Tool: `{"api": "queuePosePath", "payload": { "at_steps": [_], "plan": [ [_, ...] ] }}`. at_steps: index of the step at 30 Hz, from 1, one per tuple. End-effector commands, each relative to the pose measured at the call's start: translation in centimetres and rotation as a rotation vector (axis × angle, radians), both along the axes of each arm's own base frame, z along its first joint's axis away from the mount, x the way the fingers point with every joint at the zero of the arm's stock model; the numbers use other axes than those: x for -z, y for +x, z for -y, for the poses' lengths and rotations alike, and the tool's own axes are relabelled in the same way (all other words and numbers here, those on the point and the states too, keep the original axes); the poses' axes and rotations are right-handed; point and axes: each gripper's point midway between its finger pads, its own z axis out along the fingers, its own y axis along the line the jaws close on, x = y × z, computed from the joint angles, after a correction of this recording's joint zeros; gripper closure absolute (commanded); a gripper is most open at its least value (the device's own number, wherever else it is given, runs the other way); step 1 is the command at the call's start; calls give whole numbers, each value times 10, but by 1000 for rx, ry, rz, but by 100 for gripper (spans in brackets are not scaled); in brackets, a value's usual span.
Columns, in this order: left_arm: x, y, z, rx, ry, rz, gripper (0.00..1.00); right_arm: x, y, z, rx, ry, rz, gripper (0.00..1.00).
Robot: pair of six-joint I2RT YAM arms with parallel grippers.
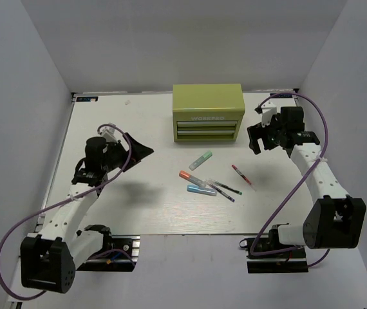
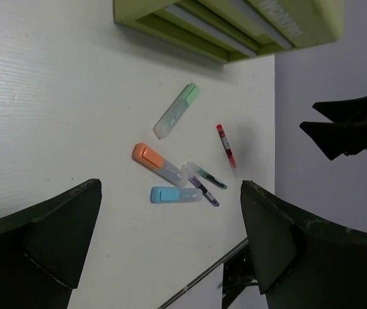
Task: Sort the stationery into containers
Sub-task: Open the drawer
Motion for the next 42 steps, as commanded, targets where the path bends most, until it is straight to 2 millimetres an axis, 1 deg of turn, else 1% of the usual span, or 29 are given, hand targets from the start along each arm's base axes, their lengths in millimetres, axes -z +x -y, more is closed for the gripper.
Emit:
{"api": "queuePosePath", "payload": {
  "at_steps": [1,7,12,15,17,18,19,20,21,22,23,24,25,26,27,28,29,30,31,32,33,34,35,36,37,38,39,41,42],
  "plan": [
    [-12,11,20,31,-25,49,1,-23,-3,-5,-75,-12,64,10],
    [-6,23,58,63,-7,26,1,-25,-27,-16,-273,-66,62,10],
    [-14,31,81,16,-29,52,6,-39,-26,2,-241,-165,95,10],
    [-14,37,98,11,-30,45,12,-48,-30,4,-254,-191,127,10],
    [-14,42,110,4,-53,43,15,-50,-36,-3,-308,-178,134,10],
    [-8,42,121,18,-52,28,21,-53,-35,-9,-315,-138,150,10],
    [-4,44,125,9,-55,23,24,-55,-36,-14,-328,-118,158,14],
    [-8,47,131,5,-72,36,26,-64,-38,-17,-351,-110,190,51],
    [-5,45,139,3,-92,20,30,-76,-35,-29,-389,-69,242,70],
    [-2,52,142,-24,-94,15,32,-83,-33,-32,-394,-55,274,78],
    [-10,57,147,-35,-130,45,33,-94,-33,-36,-397,-34,314,72],
    [-9,59,150,-66,-156,46,35,-112,-27,-49,-451,0,396,60],
    [-10,64,149,-90,-180,58,36,-119,-26,-54,-476,12,425,45],
    [-11,67,156,-100,-214,81,36,-121,-23,-61,-511,35,438,35],
    [-11,75,152,-144,-225,95,36,-130,-18,-66,-539,35,486,31],
    [-18,79,159,-149,-248,114,36,-138,-14,-76,-597,37,519,22],
    [-19,82,165,-151,-252,122,36,-135,-8,-80,-614,49,511,17],
    [-11,92,166,-180,-253,122,36,-138,3,-85,-627,46,543,16],
    [-17,96,175,-180,-278,135,36,-151,7,-90,-650,42,579,14],
    [-16,101,177,-188,-286,146,36,-142,23,-94,-654,45,569,14],
    [-23,107,179,-207,-330,164,36,-149,29,-99,-669,41,592,14],
    [-13,111,188,-202,-332,150,34,-149,32,-102,-683,48,592,14],
    [-6,114,187,-221,-334,144,32,-166,38,-107,-698,41,636,16],
    [-10,121,187,-247,-354,158,30,-147,51,-112,-703,56,585,18],
    [-10,122,191,-254,-370,159,28,-148,55,-114,-706,57,584,20],
    [1,127,189,-285,-355,157,28,-153,66,-119,-710,54,595,22],
    [5,126,192,-287,-355,159,28,-142,75,-120,-707,46,569,24],
    [5,134,194,-309,-374,171,27,-144,88,-125,-716,36,570,26],
    [3,138,194,-323,-386,171,27,-134,93,-127,-724,36,546,26]
  ]
}}
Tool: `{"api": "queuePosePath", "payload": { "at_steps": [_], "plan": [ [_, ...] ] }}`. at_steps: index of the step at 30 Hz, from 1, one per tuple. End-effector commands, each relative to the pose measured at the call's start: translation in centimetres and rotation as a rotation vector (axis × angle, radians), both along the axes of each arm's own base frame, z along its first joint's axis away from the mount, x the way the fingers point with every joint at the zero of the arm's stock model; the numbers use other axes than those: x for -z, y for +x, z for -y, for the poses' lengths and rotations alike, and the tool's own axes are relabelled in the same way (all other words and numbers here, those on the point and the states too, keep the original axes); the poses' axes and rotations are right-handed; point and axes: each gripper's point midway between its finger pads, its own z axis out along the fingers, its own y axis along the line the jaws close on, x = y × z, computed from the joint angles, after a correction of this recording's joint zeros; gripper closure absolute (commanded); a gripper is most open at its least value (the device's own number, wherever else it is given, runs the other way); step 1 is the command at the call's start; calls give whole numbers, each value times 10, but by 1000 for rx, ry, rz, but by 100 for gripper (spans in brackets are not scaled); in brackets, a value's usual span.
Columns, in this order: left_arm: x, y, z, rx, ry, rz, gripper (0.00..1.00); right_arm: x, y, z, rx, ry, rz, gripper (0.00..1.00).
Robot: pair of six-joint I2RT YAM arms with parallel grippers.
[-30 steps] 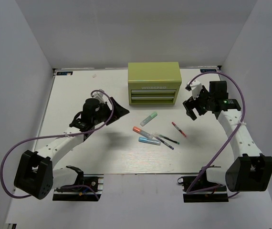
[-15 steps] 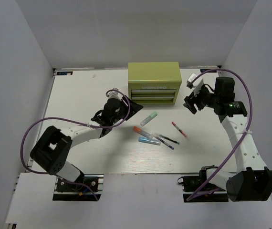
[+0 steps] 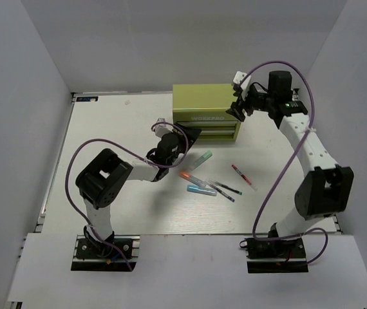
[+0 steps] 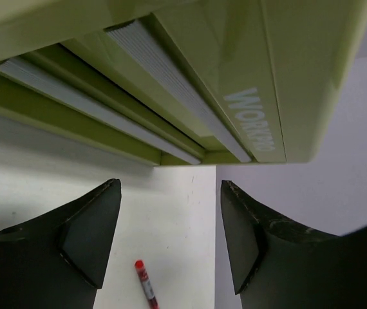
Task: Sort the stationery into containers
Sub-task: Open the drawer
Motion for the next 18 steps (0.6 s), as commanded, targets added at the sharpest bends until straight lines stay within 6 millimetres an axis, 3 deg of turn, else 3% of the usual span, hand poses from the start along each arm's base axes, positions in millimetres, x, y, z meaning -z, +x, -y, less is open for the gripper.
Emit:
{"api": "queuePosePath", "payload": {
  "at_steps": [1,5,8,18],
  "plan": [
    [-43,20,5,-75,-121,96,27,-15,18,-11,-53,-17,62,28],
    [-40,30,8,-100,-156,106,27,-5,13,-23,-125,-44,22,29],
    [-50,37,12,-112,-195,137,26,7,17,-26,-134,-64,4,31],
    [-23,48,17,-136,-201,93,29,31,30,-23,-108,-133,-36,31]
  ]
}}
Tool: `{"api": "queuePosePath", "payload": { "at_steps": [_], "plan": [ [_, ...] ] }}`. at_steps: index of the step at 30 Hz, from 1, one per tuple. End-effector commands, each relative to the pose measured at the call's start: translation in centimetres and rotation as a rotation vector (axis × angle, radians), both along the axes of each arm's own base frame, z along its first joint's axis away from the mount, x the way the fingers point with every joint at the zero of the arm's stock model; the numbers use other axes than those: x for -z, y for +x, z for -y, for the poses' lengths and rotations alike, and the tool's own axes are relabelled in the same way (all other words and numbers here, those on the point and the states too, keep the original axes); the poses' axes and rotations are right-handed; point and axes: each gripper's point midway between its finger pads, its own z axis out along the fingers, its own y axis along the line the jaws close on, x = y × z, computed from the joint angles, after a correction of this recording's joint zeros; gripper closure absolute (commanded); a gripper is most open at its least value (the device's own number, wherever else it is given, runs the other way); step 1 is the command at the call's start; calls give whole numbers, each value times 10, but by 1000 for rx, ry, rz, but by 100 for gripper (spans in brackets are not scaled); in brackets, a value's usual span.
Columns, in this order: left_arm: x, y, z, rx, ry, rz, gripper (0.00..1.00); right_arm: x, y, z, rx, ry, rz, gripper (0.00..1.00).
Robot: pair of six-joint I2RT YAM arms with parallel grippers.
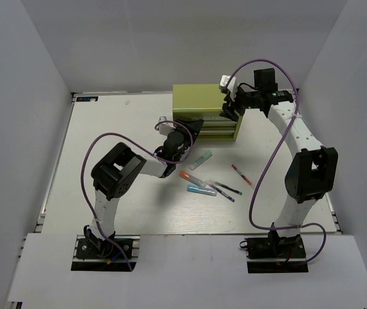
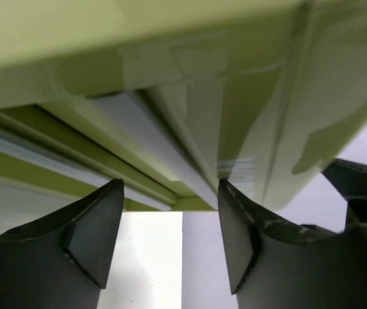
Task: Sort the stationery into containers
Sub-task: Open the drawer
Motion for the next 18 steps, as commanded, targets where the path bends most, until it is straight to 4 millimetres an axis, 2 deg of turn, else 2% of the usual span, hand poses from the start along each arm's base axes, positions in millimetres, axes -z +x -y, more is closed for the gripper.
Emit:
{"api": "queuePosePath", "payload": {
  "at_steps": [1,5,7,8,10,11,12,18],
  "plan": [
    [-20,9,4,-23,-51,38,31,-5,8,2,11,-26,25,31],
    [-11,13,8,-24,-61,21,38,-3,14,6,48,-33,20,31],
    [-15,16,8,-33,-82,34,38,-2,14,6,57,-38,16,31],
    [-9,16,8,-33,-75,26,39,-1,15,7,60,-40,14,31],
    [-17,19,8,-44,-101,38,39,-2,15,7,64,-44,18,31],
    [-11,20,7,-56,-94,31,39,2,16,9,66,-52,14,31],
    [-16,23,7,-67,-112,35,39,3,15,9,66,-55,12,31],
    [-10,29,-1,-122,-178,49,41,7,10,9,47,-72,-5,31]
  ]
}}
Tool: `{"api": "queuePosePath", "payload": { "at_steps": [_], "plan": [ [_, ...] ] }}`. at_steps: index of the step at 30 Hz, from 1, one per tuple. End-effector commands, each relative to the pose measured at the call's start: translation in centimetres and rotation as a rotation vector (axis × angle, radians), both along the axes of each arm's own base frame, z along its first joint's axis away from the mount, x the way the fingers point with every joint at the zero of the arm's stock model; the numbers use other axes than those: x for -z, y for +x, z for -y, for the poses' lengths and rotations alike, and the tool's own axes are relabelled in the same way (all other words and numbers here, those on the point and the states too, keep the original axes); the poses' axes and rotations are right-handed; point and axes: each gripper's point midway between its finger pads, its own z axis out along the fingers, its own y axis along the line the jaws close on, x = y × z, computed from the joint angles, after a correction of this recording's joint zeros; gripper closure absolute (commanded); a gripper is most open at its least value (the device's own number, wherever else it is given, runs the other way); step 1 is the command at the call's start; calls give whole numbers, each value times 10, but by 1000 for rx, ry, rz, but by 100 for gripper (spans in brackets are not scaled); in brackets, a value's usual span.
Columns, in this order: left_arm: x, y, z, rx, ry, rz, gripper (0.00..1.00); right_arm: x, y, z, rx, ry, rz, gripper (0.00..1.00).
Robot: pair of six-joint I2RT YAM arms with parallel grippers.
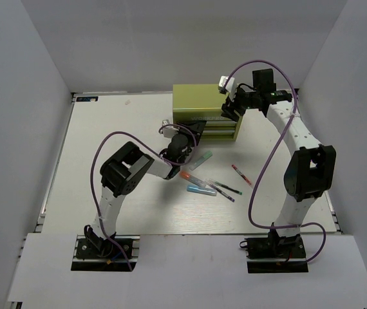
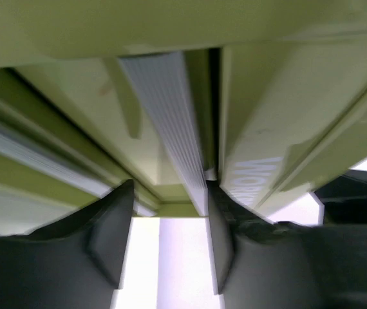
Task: Sort the stationery into containers
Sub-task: Open the drawer
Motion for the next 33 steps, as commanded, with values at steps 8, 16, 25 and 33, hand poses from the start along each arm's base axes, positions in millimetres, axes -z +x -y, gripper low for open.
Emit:
{"api": "queuePosePath", "payload": {
  "at_steps": [8,16,25,33],
  "plan": [
    [-27,21,-19,-168,-218,131,57,7,-15,2,-53,-65,-55,34],
    [-26,17,-20,-230,-271,155,59,15,-24,2,-77,-95,-89,34],
    [-21,16,-15,-247,-292,155,83,22,-31,1,-84,-124,-136,35],
    [-11,4,-22,-250,-272,136,100,25,-16,4,-2,-134,-127,35]
  ]
}}
